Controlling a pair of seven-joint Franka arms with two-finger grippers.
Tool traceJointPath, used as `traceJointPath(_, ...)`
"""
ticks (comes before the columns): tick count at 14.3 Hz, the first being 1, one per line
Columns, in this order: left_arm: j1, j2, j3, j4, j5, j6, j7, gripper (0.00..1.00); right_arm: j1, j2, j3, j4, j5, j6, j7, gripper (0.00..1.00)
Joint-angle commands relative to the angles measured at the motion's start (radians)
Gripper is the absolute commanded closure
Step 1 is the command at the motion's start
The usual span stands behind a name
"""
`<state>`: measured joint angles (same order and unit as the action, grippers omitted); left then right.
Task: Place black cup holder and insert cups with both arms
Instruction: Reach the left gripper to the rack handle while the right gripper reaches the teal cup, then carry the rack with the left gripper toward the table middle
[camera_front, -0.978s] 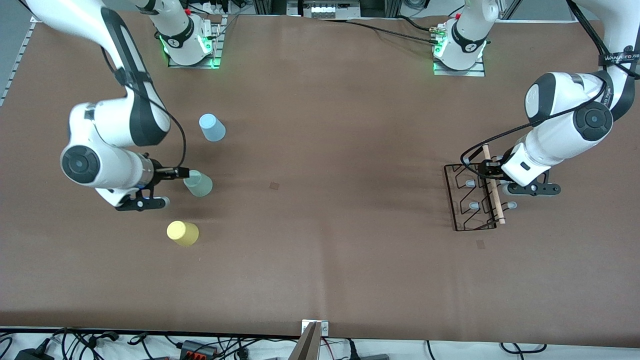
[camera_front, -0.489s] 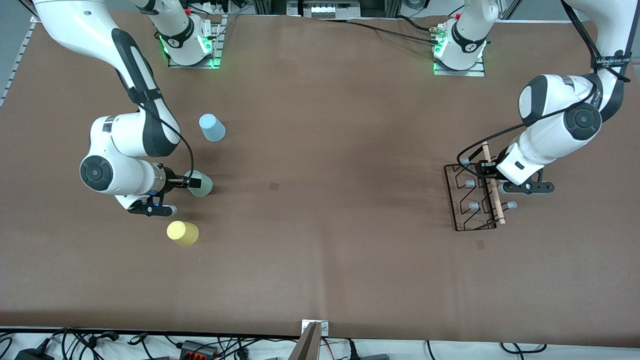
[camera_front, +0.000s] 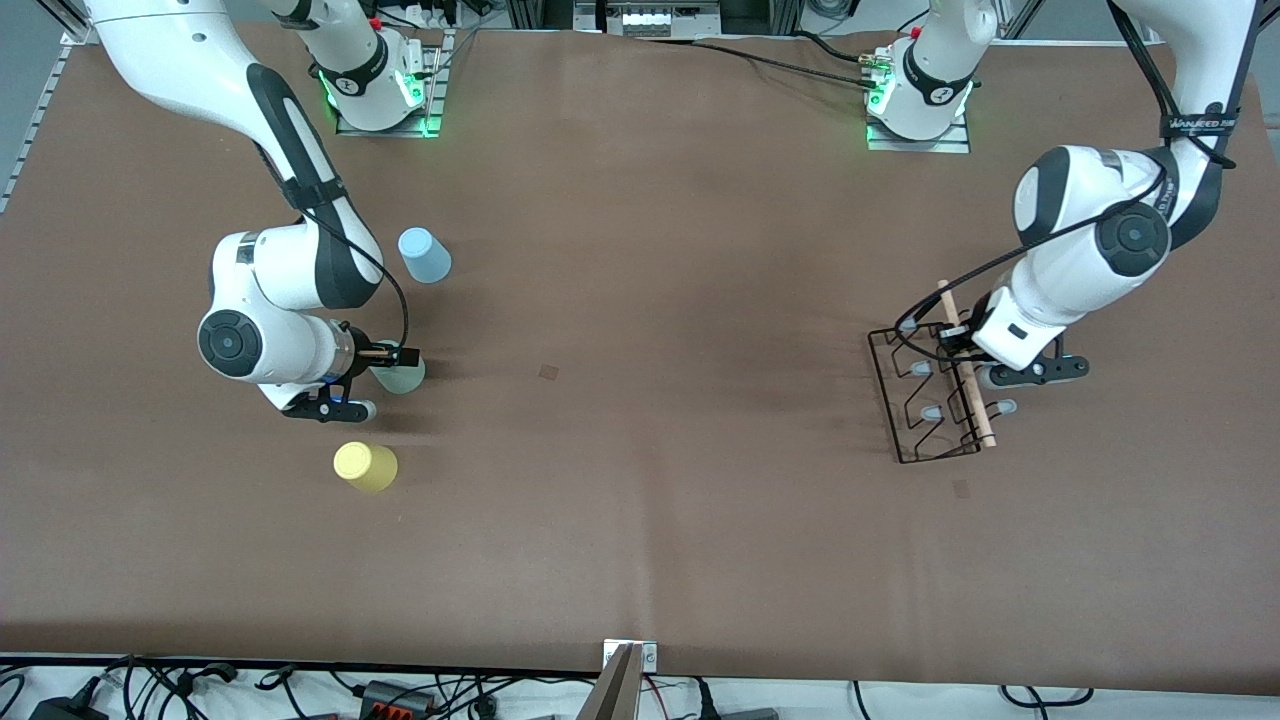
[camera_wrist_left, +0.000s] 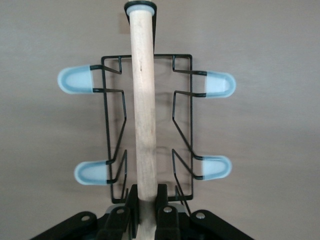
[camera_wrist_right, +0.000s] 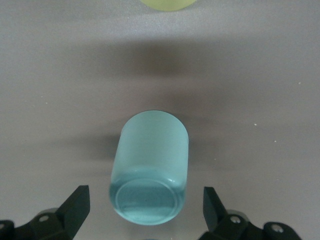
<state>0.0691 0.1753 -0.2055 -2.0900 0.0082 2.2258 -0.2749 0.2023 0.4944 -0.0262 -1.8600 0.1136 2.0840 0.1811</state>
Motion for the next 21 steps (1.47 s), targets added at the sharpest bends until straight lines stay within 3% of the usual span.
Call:
traceJointPath(1, -0.020, 0.006, -0.084, 0.155, 0.021, -0.170, -0.097, 0.99, -0.003, 0.006, -0.003, -0.013, 0.005, 0.019, 0.009, 0.00)
traceJointPath(3, -0.069, 0.068, -0.147, 0.311, 0.019, -0.296, -0.188, 0.99, -0.003, 0.016, -0.001, -0.013, 0.006, 0.018, 0.011, 0.00)
traceJointPath(6, -0.224, 0.188, -0.160, 0.525, 0.021, -0.350, -0.346, 0.99, -0.003, 0.024, -0.001, -0.013, 0.006, 0.004, 0.011, 0.02)
traceJointPath(9, -0.360, 0.329, -0.154, 0.646, 0.021, -0.351, -0.473, 0.99, 0.000, 0.021, -0.001, 0.007, 0.006, -0.012, 0.014, 0.50)
traceJointPath(10, -0.412, 0.375, -0.147, 0.709, 0.019, -0.348, -0.515, 0.99, -0.003, 0.021, -0.001, 0.027, 0.006, -0.013, 0.003, 0.61)
traceJointPath(12, -0.462, 0.466, -0.147, 0.841, 0.018, -0.348, -0.558, 0.99, -0.006, 0.018, -0.001, 0.068, 0.006, -0.044, -0.003, 0.71)
traceJointPath(14, -0.506, 0.521, -0.141, 0.896, 0.019, -0.300, -0.587, 0.99, -0.004, 0.018, -0.001, 0.163, 0.008, -0.140, -0.002, 0.71)
traceJointPath(17, -0.563, 0.558, -0.130, 0.897, 0.029, -0.195, -0.658, 0.99, -0.009, 0.021, -0.006, 0.303, 0.008, -0.289, -0.003, 0.71)
traceJointPath(21, -0.640, 0.598, -0.086, 0.893, 0.055, -0.143, -0.678, 0.99, -0.009, 0.020, -0.008, 0.329, 0.008, -0.294, -0.005, 0.71)
